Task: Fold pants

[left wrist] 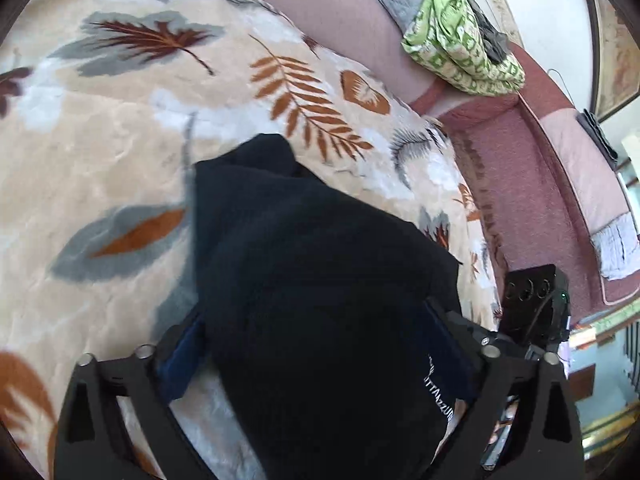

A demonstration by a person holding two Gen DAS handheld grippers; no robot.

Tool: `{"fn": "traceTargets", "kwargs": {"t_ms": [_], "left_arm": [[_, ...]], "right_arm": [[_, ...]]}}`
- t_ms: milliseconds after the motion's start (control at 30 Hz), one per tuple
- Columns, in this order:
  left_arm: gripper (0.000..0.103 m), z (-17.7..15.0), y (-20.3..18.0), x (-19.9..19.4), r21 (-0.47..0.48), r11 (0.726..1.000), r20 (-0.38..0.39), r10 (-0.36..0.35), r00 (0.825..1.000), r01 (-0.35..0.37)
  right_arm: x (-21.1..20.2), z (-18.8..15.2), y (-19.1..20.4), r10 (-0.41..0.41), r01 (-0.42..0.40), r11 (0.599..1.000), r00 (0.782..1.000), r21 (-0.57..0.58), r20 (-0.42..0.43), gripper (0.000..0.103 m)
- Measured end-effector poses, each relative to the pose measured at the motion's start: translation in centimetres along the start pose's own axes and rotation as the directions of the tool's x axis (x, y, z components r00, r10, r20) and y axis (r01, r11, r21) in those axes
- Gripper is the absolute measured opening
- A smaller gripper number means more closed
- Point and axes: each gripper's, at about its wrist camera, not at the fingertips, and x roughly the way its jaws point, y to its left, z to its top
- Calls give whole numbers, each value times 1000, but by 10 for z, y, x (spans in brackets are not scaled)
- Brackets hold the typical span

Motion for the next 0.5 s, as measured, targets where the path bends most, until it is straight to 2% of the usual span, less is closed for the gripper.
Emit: {"fn": "traceTargets", "kwargs": {"t_ms": [67,100,167,200,267,333,500], "left_arm": [[98,2,-4,2,11,1000,-9,21,1000,-21],[78,2,-7,0,17,999,-2,45,999,-45],[46,0,-11,-4,41,993,-1,113,994,-113],[40,0,-11,-9,40,994,6,100,995,-100],[34,0,-9,-20,26,997,17,76,997,-76],[34,1,-11,-29,28,997,31,68,997,-69],[33,18,-21,-48,61,989,88,132,987,-138]], "right_arm": [[7,2,2,10,-10,1000,1000,-11,-5,79],[11,3,3,12,-12,1000,1000,-9,-3,78],[15,3,8,4,-4,1000,1000,-13,2,56],[15,4,7,11,-11,1000,1000,-9,-3,45],[11,2,13,14,-14,1000,1000,-16,8,41],[5,1,26,19,-18,998,1000,-53,24,39],[-2,10,65,48,-41,991,997,-126,55,38]]}}
